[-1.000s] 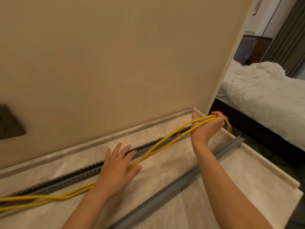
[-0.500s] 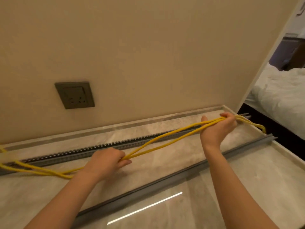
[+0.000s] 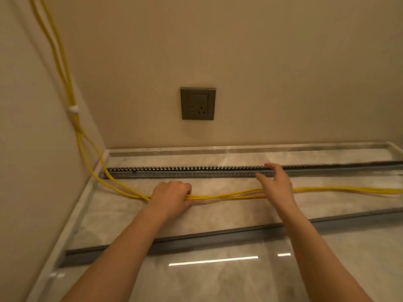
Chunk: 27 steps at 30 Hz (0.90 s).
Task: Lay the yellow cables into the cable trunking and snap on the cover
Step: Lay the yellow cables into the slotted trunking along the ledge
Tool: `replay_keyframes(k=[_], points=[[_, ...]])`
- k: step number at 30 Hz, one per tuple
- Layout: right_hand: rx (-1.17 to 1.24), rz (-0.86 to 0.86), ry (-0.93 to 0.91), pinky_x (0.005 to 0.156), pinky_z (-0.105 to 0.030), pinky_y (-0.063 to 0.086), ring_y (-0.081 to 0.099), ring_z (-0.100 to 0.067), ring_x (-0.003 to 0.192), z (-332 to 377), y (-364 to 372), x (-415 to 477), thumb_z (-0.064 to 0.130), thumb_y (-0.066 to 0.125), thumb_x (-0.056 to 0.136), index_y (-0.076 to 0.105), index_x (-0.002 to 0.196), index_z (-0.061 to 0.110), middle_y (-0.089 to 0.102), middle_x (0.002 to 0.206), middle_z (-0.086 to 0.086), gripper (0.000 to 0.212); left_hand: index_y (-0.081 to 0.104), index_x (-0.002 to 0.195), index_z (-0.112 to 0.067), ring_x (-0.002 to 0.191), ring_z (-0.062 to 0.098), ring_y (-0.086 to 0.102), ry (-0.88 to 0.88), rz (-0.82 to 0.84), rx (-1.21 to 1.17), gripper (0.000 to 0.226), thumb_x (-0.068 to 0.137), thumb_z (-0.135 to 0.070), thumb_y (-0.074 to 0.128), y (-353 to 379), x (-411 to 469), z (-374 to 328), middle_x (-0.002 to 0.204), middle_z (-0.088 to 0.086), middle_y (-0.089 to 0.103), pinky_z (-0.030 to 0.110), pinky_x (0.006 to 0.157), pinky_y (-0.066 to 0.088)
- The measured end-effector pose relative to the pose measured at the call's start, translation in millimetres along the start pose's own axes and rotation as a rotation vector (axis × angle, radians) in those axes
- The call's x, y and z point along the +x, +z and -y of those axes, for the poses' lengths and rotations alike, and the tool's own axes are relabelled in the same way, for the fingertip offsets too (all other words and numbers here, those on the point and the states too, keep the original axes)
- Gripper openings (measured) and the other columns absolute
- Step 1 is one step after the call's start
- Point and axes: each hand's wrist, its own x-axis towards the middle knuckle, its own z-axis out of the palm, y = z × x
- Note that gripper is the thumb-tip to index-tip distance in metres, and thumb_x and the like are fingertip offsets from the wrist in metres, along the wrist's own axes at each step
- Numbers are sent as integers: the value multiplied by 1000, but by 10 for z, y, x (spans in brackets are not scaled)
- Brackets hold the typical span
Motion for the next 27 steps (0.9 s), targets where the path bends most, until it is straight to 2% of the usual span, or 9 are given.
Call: replay_keyframes(k=[4, 8, 12, 16, 19, 21, 24, 27], points=[[-5, 130, -164, 85, -25, 35, 49, -18, 115, 394, 504, -164, 29, 58, 90, 54, 122, 16, 56, 126, -4, 35, 57, 95, -22, 101, 25, 58, -9, 28, 86, 28, 88, -48, 49, -24, -111, 338, 105, 4, 64, 34, 78, 43], [-79, 291, -354, 82, -22, 38, 55, -12, 106, 689, 949, -353, 31, 57, 90, 59, 115, 17, 63, 114, 1, 28, 57, 97, -21, 104, 27, 59, -42, 73, 188, 19, 88, -34, 47, -32, -225, 653, 109, 5, 64, 36, 81, 42], [-195, 512, -524, 87, -25, 44, 56, -9, 105, 803, 1280, -505, 42, 55, 89, 59, 114, 25, 64, 112, 7, 30, 59, 101, -18, 107, 27, 58, -109, 144, 271, 24, 86, -33, 48, -91, -319, 923, 110, 6, 64, 38, 90, 39], [-322, 515, -683, 104, -35, 34, 41, -16, 125, 900, 1604, -473, 45, 48, 91, 52, 124, 27, 52, 131, 3, 38, 63, 99, -17, 107, 26, 57, -142, 125, 379, 22, 85, -28, 49, -140, -474, 1247, 105, 5, 67, 39, 96, 32], [-481, 556, -622, 116, -43, 11, 15, -21, 142, 935, 1750, -273, 46, 39, 95, 34, 140, 27, 28, 152, -2, 50, 63, 100, -18, 108, 25, 55, -147, 120, 447, 22, 85, -24, 47, -179, -568, 1401, 106, 4, 66, 41, 104, 25], [-583, 630, -550, 116, -44, 1, 7, -20, 144, 934, 1794, -144, 49, 32, 96, 25, 145, 27, 18, 156, -1, 54, 62, 103, -19, 112, 24, 53, -155, 119, 471, 23, 86, -26, 48, -208, -601, 1465, 107, 3, 66, 46, 110, 17], [-664, 652, -586, 115, -42, 5, 21, -19, 140, 892, 1780, -75, 51, 27, 96, 20, 146, 29, 27, 153, 2, 55, 63, 106, -19, 115, 23, 51, -163, 108, 481, 27, 86, -34, 50, -262, -640, 1516, 107, 2, 65, 51, 114, 4], [-682, 676, -619, 114, -37, 15, 28, -21, 137, 845, 1690, -91, 53, 25, 96, 19, 147, 31, 25, 153, 3, 56, 63, 105, -20, 113, 21, 52, -161, 110, 489, 32, 87, -43, 51, -331, -660, 1531, 106, 1, 65, 52, 114, 1]])
